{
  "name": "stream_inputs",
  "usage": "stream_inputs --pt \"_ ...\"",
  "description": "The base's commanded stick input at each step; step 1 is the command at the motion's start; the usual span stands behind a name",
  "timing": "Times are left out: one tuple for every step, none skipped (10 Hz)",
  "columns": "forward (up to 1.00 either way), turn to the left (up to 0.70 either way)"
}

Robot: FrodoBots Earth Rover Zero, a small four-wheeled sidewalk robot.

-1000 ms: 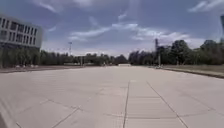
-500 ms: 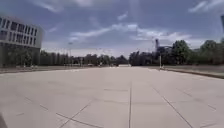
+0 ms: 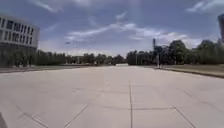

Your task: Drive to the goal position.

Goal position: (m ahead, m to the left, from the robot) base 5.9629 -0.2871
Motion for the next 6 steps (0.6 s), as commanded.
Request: stream_inputs --pt "0.56 0.0" --pt "0.56 0.0" --pt "0.56 0.0" --pt "0.56 0.0" --pt "0.56 0.0" --pt "0.56 0.0"
